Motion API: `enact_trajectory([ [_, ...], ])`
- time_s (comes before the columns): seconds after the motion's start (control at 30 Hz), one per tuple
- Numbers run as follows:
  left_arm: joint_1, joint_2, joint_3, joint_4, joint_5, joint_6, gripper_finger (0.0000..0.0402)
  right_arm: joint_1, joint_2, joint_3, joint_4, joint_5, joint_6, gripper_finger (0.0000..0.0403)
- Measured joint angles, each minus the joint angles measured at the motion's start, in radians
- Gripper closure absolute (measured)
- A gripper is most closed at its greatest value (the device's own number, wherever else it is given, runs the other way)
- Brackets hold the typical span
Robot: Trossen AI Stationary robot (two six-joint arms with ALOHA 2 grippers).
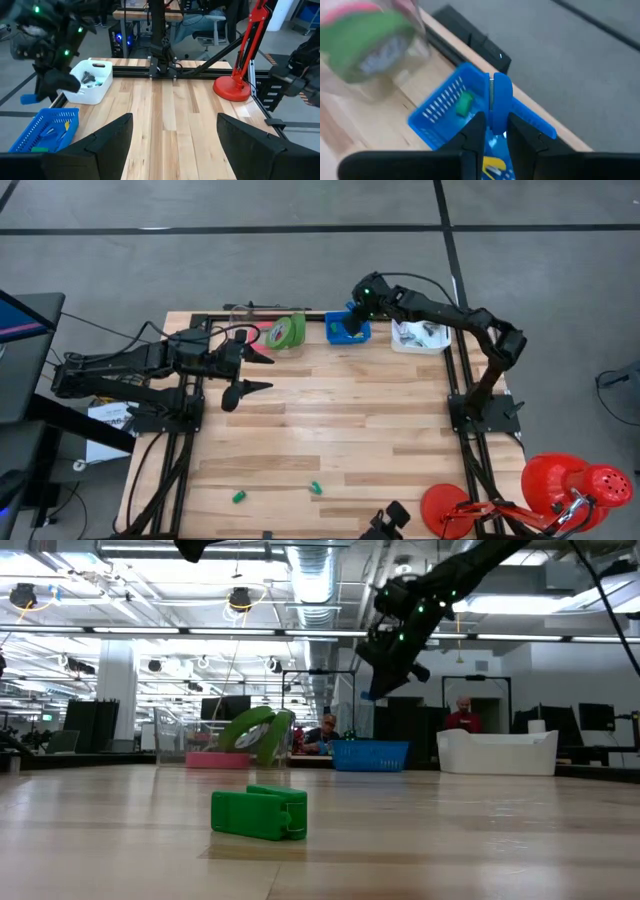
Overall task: Pick and place Stapler, Stapler remover, tape
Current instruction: Put the blue stapler into the blue bin, then put the green stapler into the blue bin
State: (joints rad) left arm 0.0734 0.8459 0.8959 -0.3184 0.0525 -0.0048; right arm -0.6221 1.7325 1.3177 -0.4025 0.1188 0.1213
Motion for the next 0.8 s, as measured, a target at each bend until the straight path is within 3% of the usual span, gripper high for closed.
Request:
enact_trajectory([
  [0.47, 0.000, 0.000, 0.000, 0.017, 0.000, 0.000, 0.0124, -0.009, 0.136, -0.001, 0.041, -0.043, 0.003, 0.0337],
  [0.6, 0.000, 0.000, 0.000, 0.030, 0.000, 0.000, 0.0124, -0.009, 0.136, -0.001, 0.055, -0.043, -0.006, 0.0301],
  [0.8, 0.000, 0.000, 0.000, 0.037, 0.000, 0.000, 0.0124, -0.009, 0.121, -0.001, 0.041, -0.048, -0.016, 0.0214],
])
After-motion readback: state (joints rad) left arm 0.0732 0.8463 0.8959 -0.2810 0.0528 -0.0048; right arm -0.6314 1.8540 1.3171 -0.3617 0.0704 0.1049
